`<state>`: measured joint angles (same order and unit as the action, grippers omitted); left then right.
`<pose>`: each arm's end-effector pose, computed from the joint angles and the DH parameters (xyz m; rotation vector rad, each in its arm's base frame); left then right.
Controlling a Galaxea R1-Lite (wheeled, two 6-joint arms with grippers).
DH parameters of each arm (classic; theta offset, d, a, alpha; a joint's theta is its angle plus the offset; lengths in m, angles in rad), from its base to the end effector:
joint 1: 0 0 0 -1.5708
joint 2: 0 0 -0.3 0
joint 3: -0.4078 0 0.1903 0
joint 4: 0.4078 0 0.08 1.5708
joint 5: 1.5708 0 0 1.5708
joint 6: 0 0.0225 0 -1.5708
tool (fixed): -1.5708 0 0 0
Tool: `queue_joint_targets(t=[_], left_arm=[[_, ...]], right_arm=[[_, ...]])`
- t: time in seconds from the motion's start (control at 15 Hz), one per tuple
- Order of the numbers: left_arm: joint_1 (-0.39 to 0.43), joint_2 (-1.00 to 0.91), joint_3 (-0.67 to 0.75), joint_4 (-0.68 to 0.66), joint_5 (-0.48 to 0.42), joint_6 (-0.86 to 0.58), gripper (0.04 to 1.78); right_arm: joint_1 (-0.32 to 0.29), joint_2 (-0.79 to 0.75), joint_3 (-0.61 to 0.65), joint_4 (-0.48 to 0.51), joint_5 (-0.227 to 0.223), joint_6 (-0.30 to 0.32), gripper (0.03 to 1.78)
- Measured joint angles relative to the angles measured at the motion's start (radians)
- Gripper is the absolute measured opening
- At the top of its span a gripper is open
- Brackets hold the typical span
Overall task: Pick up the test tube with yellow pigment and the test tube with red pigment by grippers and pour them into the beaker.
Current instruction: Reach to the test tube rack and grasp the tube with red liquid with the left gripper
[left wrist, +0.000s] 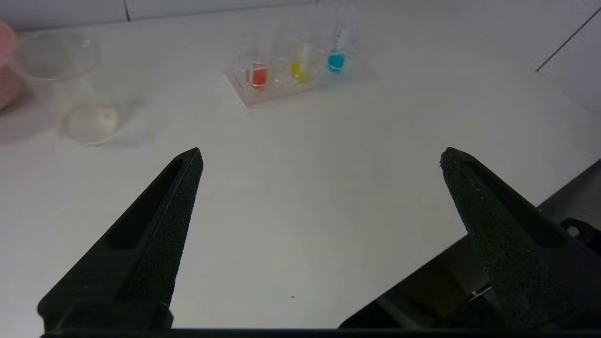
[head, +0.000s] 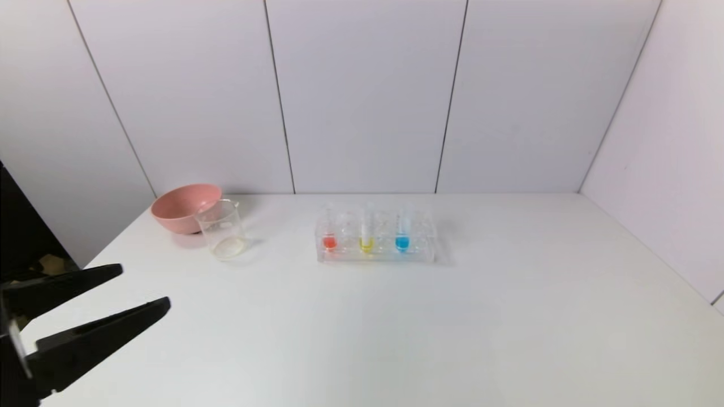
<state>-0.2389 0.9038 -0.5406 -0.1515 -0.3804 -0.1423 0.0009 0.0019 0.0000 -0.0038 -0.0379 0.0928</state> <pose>0.0983 -0.0325 0.2230 -0.1524 0.2581 -0.6007 -0.0227 -0.0009 0.0759 0.0928 -0.0036 -0.0369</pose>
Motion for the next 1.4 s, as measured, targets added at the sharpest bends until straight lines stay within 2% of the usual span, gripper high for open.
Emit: queue_joint_targets(t=[0.13,0.4,0.53,0.73,1.0,1.4], left_arm=[[-0.100,0.148,-0.028,-0.064,0.096,-0.015,1.76],[-0.304,0.418,-0.123,-0.171,0.471,-0.084,1.76],[-0.369,0.532,-0.172,-0.185,0.628,-0.107,1.76],[-0.431,0.679,-0.253,-0.197,0.788,-0.167,1.76],[-0.471,0.851,-0.330,-0.340,0.913,-0.181,1.76],[-0.477,1.042,-0.391,-0.512,0.944,-0.126,1.76]], right_arm=[[0.000,0.000,0.000,0.000,0.000,0.000,1.71],[0.000,0.000,0.000,0.000,0.000,0.000,1.71],[0.001,0.000,0.000,0.000,0.000,0.000,1.71],[0.000,0.000,0.000,0.000,0.000,0.000,1.71],[0.000,0.000,0.000,0.000,0.000,0.000,1.71],[0.000,0.000,0.000,0.000,0.000,0.000,1.71]])
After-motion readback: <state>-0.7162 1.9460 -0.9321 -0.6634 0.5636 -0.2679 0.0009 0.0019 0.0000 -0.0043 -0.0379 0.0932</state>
